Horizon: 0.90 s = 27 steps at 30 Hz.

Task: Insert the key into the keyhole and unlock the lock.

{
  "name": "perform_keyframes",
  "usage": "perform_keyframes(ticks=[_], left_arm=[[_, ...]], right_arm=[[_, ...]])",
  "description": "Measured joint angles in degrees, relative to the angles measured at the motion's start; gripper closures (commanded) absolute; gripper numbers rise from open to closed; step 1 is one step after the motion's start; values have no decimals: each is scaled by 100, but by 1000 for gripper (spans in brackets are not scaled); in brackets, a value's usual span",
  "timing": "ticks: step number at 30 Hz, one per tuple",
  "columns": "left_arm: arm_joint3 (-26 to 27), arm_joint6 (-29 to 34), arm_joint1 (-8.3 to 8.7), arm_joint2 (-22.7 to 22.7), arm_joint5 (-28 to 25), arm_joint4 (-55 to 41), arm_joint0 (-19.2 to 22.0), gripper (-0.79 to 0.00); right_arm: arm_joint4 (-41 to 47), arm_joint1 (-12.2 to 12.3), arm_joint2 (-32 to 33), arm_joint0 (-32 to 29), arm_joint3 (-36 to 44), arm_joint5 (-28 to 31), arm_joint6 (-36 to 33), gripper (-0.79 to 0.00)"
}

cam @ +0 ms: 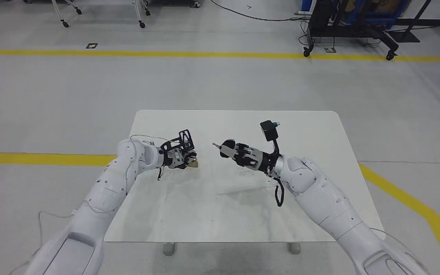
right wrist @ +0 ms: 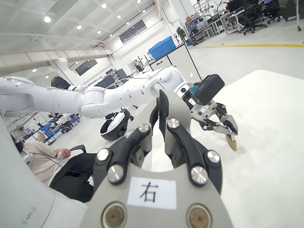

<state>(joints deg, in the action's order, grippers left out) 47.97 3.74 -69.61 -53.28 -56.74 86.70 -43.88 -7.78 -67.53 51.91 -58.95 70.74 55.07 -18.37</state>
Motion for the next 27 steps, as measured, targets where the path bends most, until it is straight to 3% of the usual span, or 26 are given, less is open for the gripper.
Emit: perform_keyframes(ticks=[3, 6, 8, 10, 12, 16, 18, 20, 24, 27], left_arm=[[3, -8, -2, -9, 5, -7, -7, 0], [-148, -525, -33, -263, -58, -550, -255, 0], [-328, -1048, -71, -228, -132, -1643, -454, 0], [-366, -1026, -84, 6, -130, -3304, -498, 0], [-264, -512, -62, 198, -126, -4921, -438, 0], [-92, 1894, 53, 275, -126, -8156, -252, 0], [-88, 2692, 58, 272, -126, -9008, -242, 0], [-91, 3058, 56, 270, -126, -9456, -246, 0], [-91, 2509, 55, 271, -126, -9012, -247, 0], [-21, 2513, 47, 321, 49, -8999, -332, 0]], right_arm=[[0, 0, 0, 0, 0, 0, 0, 0], [1, -2, 1, -18, 33, -35, 18, 0], [-5, -9, 15, -74, 149, -144, 74, 0], [-6, -16, 39, -120, 209, -236, 138, 0], [10, -26, 67, -148, 239, -299, 229, 0], [183, -49, 167, -234, 323, -117, 540, 0], [241, -50, 174, -249, 331, -61, 563, 0], [237, -51, 172, -248, 330, -69, 558, 0], [232, -50, 171, -247, 329, -73, 556, 0], [232, -50, 172, -247, 330, -73, 556, 0]])
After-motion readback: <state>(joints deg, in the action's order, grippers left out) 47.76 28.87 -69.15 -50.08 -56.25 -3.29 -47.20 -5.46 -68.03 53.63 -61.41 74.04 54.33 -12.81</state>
